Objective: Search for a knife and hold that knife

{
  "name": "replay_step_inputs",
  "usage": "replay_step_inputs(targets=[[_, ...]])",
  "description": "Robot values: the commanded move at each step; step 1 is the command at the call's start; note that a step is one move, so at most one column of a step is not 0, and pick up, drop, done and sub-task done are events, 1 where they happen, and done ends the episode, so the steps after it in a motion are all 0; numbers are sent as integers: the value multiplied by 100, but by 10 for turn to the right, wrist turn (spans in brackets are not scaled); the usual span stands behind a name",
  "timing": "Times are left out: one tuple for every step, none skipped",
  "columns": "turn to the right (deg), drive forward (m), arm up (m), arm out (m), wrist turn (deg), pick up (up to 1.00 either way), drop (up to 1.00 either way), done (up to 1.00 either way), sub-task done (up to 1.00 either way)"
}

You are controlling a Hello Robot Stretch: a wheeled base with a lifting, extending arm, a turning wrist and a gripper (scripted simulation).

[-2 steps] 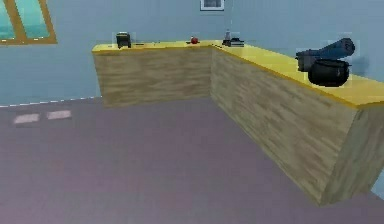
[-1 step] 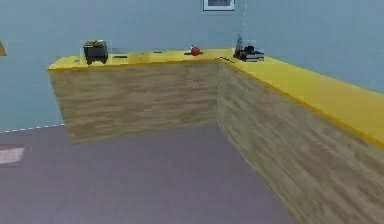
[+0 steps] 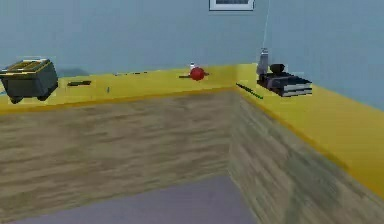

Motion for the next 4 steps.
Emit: replay_step_inputs(targets=[[0, 45, 0, 0, 0, 0, 0, 0, 0], [-450, 0, 0, 0, 0, 0, 0, 0, 0], [-180, 0, 0, 0, 0, 0, 0, 0, 0], [-30, 0, 0, 0, 0, 0, 0, 0, 0]])
